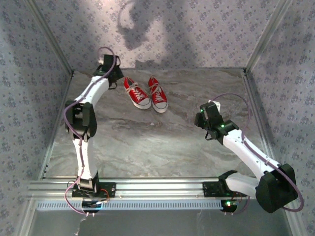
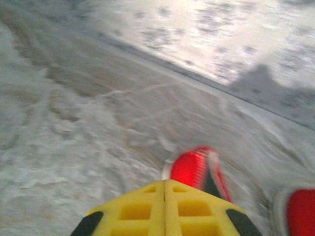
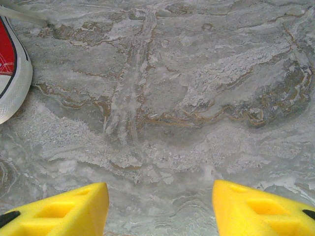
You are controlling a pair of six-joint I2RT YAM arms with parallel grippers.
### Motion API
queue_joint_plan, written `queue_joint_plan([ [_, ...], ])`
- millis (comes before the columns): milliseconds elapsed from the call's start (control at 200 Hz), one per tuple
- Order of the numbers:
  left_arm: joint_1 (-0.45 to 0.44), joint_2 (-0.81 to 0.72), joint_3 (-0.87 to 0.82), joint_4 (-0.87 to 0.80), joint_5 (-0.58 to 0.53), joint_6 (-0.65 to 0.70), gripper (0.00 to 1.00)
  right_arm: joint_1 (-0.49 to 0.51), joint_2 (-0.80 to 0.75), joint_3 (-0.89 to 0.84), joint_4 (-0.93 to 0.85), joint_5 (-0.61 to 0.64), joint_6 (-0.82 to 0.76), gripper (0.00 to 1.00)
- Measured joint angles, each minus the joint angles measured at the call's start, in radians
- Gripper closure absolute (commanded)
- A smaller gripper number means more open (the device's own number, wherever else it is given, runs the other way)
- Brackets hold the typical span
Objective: Tie the shoes
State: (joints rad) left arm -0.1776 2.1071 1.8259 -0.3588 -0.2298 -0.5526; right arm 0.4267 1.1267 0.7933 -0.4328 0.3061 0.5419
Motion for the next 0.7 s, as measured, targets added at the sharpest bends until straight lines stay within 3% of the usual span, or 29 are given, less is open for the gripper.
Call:
queue_joint_plan([
  [130, 0.043, 0.091, 0.021, -0.013, 0.032, -0.026, 0.95, -0.003, -0.007, 0.0, 0.013, -0.008, -0.004, 0.42],
  [370, 0.024, 0.303, 0.174, -0.088, 0.127, -0.029, 0.94, -0.006, -0.018, 0.0, 0.022, -0.015, -0.007, 0.43],
  [700, 0.007, 0.403, 0.364, -0.137, 0.239, -0.005, 0.85, -0.008, -0.018, 0.0, 0.022, -0.015, -0.007, 0.44],
])
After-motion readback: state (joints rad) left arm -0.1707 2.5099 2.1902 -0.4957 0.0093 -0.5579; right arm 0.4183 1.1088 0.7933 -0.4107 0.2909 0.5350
